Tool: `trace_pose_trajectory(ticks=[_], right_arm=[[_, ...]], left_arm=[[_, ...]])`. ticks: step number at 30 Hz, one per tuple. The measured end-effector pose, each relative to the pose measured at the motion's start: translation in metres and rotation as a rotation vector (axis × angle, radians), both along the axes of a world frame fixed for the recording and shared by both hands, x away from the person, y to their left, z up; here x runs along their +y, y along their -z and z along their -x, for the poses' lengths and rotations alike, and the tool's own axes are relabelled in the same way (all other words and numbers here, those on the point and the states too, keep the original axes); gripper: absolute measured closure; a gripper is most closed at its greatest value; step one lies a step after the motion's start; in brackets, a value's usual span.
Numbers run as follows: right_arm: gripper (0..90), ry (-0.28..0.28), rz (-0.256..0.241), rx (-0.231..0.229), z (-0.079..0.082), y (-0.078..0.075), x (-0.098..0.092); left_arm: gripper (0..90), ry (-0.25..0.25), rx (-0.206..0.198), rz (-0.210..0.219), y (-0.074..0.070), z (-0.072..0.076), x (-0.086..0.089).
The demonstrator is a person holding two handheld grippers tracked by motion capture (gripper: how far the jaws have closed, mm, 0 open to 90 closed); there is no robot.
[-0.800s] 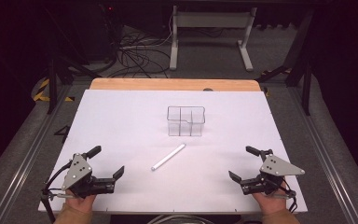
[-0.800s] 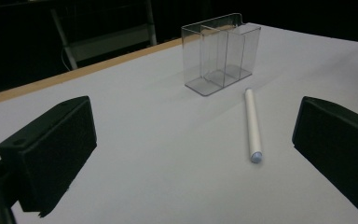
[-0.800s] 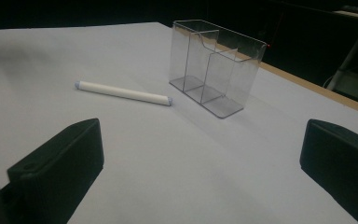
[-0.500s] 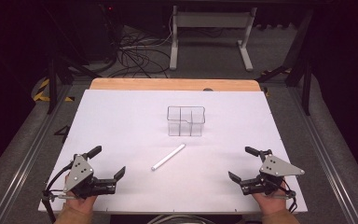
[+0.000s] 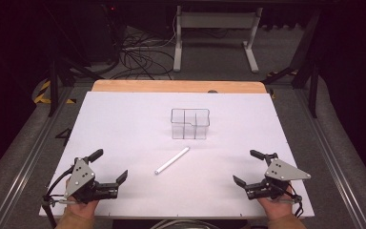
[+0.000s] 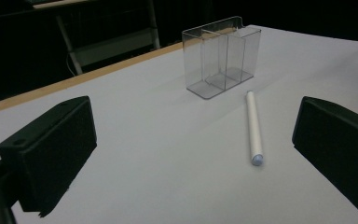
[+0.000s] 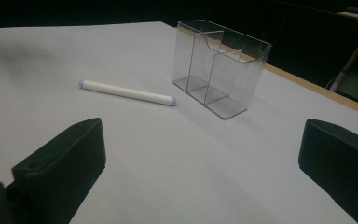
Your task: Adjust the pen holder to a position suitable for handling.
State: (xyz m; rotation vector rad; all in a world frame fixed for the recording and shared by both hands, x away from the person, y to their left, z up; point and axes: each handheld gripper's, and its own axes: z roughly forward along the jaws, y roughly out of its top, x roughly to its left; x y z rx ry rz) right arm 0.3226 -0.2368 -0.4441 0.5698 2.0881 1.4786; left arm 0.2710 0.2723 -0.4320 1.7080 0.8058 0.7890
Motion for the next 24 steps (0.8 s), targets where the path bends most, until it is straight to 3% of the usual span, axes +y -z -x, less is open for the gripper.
trace_pose_trajectory(ticks=[12,24], right_arm=[[3.3,-0.015,-0.027,0.021,-0.001,-0.009,0.004],[3.5,-0.025,0.001,0.035,-0.012,-0.022,0.015]], left_arm=[[0.8,-0.002,0.002,-0.003,0.000,0.000,-0.001],[1.0,-0.003,0.003,-0.006,0.000,0.000,-0.001]])
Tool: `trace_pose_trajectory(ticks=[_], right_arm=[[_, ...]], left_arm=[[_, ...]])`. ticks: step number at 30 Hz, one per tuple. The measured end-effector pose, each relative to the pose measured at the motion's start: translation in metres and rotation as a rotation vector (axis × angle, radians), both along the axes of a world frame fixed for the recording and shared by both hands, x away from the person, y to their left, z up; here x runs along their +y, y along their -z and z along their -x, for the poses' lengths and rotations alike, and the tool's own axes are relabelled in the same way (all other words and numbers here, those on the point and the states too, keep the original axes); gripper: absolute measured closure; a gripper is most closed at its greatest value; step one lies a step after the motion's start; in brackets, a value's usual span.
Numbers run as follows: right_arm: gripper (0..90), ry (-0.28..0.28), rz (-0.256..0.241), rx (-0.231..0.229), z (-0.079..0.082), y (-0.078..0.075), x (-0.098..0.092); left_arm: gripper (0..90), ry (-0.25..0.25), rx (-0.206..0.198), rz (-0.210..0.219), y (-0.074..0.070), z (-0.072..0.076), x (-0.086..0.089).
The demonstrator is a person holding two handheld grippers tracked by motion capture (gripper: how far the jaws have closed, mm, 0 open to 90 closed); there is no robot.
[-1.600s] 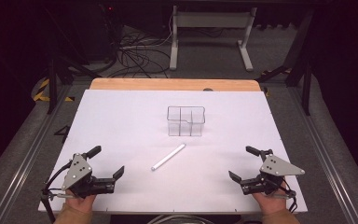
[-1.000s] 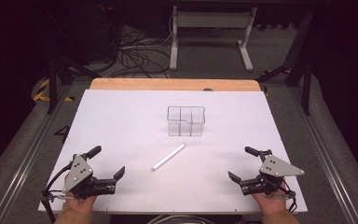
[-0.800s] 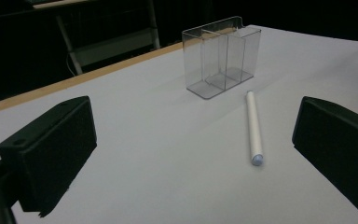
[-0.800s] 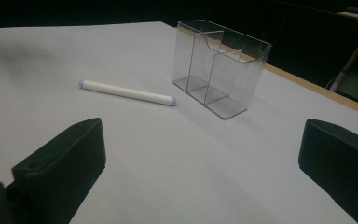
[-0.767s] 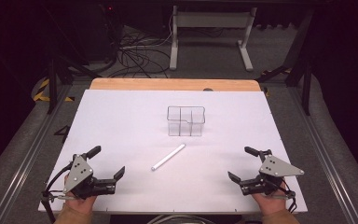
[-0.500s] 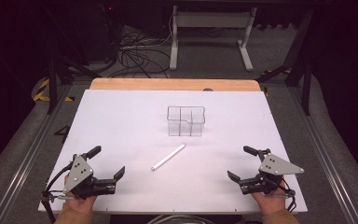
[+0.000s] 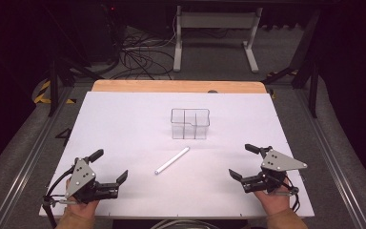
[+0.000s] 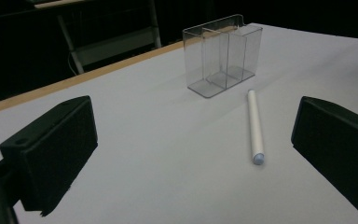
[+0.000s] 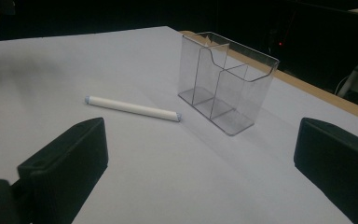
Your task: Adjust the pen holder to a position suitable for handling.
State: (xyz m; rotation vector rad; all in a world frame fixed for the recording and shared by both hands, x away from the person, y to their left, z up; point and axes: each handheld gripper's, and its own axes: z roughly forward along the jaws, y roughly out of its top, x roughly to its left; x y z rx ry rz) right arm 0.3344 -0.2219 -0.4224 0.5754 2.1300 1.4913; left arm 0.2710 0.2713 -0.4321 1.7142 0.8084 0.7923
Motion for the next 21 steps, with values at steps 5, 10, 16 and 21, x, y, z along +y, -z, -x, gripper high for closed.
trace_pose_trajectory(ticks=[5,10,16,21], right_arm=[[3.5,-0.001,0.028,-0.016,0.000,-0.011,0.002],[3.5,-0.005,0.034,-0.018,-0.001,-0.012,0.003],[8.6,-0.026,0.058,-0.001,-0.002,-0.019,0.005],[16.4,-0.078,0.045,0.053,-0.008,-0.027,0.005]], left_arm=[[1.0,-0.001,-0.001,-0.001,0.000,0.000,0.000],[1.0,-0.002,-0.002,-0.002,0.000,0.000,0.000],[1.2,0.002,0.005,-0.005,0.000,-0.001,-0.001],[1.3,0.003,0.026,0.005,0.001,-0.002,-0.001]])
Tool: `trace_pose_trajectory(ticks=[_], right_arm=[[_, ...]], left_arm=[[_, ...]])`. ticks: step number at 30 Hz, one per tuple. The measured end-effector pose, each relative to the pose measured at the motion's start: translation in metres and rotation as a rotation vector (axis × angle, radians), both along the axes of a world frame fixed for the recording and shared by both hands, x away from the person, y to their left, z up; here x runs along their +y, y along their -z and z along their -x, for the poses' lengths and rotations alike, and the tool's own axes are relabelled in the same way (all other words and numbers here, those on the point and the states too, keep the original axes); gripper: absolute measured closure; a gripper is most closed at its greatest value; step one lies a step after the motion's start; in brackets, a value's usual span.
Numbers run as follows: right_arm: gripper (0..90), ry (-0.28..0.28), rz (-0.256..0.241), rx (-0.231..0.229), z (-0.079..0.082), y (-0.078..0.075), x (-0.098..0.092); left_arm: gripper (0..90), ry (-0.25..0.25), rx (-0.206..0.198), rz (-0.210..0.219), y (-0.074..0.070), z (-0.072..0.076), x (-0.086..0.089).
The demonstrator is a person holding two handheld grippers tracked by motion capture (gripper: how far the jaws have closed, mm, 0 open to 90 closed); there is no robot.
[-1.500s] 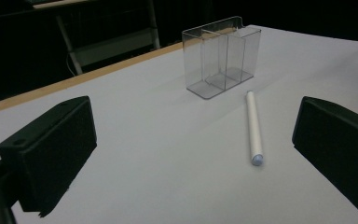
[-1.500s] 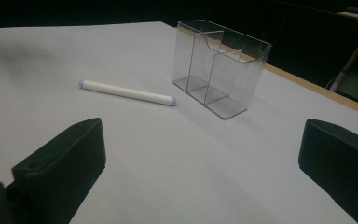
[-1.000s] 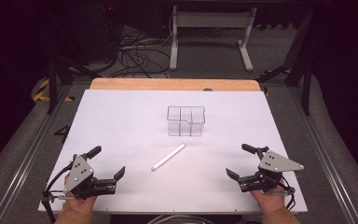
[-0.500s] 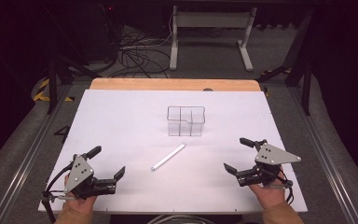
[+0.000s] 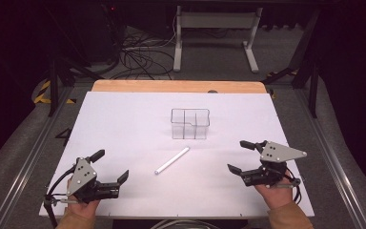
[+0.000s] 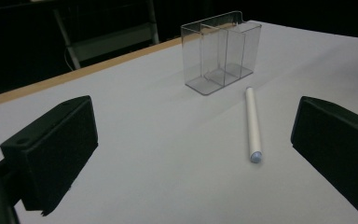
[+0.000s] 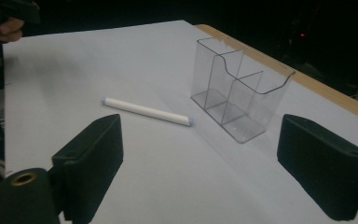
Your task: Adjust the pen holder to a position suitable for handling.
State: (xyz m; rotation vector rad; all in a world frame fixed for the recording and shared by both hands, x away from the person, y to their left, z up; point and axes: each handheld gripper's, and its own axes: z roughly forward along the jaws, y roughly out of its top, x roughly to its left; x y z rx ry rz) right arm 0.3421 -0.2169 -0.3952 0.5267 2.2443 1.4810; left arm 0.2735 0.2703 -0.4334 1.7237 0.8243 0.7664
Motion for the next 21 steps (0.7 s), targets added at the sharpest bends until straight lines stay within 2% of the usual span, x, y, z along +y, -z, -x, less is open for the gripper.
trace_pose_trajectory(ticks=[8,13,21], right_arm=[[18.4,-0.033,0.074,0.026,-0.014,-0.007,0.018],[18.7,-0.041,0.093,0.036,-0.024,-0.009,0.028],[19.1,-0.055,0.135,0.022,-0.036,-0.015,0.044]], left_arm=[[1.6,-0.004,-0.002,-0.004,0.000,0.000,0.000],[1.6,-0.005,-0.003,-0.008,0.000,0.000,0.000],[1.9,-0.004,0.002,-0.019,0.000,-0.002,-0.001]])
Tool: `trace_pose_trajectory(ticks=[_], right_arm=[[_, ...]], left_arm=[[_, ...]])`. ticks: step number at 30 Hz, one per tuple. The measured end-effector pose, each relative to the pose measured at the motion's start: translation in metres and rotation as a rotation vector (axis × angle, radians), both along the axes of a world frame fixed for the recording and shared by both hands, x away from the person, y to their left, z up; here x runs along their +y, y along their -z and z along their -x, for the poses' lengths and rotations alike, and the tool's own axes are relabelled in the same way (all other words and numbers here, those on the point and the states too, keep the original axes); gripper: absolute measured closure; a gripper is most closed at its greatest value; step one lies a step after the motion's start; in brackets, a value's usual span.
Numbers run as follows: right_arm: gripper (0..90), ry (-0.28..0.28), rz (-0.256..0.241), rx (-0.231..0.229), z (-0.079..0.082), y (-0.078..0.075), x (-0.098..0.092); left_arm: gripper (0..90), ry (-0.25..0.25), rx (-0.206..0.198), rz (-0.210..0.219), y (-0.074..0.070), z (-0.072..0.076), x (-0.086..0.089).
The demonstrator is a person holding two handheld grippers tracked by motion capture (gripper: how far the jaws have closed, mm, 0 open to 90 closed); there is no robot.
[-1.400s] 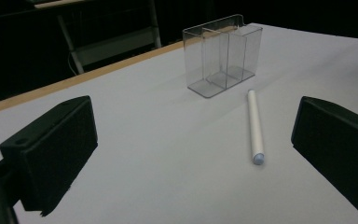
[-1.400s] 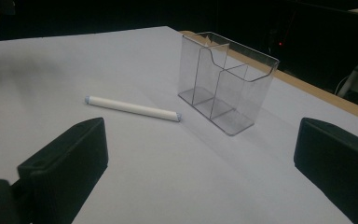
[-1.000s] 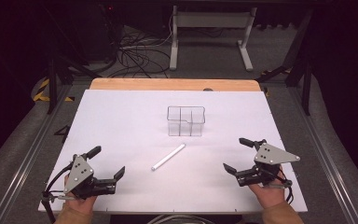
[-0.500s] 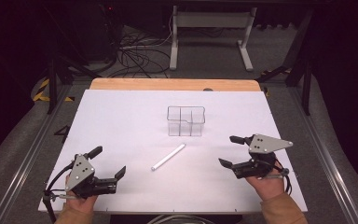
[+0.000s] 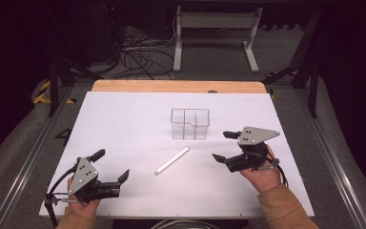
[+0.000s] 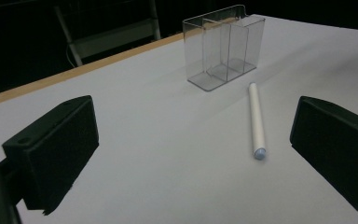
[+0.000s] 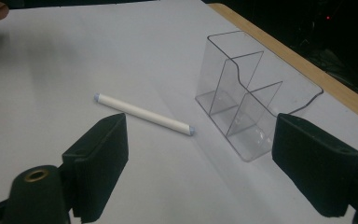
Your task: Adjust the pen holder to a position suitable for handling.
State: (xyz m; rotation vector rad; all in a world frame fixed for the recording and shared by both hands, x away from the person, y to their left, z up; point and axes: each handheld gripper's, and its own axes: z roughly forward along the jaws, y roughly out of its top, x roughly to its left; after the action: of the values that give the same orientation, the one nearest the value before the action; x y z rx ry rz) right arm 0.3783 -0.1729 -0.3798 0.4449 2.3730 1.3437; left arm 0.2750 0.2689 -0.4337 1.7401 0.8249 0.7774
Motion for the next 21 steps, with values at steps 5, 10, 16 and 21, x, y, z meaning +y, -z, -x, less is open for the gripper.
trace_pose_trajectory(ticks=[5,10,16,21], right_arm=[[19.4,-0.011,0.011,0.009,-0.011,-0.003,0.009],[19.6,-0.022,0.029,-0.005,-0.015,-0.007,0.015],[20.5,-0.031,0.054,-0.010,-0.024,-0.012,0.022],[21.8,-0.041,0.078,0.000,-0.034,-0.014,0.028]], left_arm=[[2.0,-0.003,-0.002,0.000,0.000,0.000,0.000],[2.0,-0.006,0.004,-0.003,0.001,-0.001,0.000],[2.0,-0.006,0.005,-0.010,0.001,-0.001,0.000],[2.0,-0.004,0.007,-0.007,0.001,-0.001,0.000]])
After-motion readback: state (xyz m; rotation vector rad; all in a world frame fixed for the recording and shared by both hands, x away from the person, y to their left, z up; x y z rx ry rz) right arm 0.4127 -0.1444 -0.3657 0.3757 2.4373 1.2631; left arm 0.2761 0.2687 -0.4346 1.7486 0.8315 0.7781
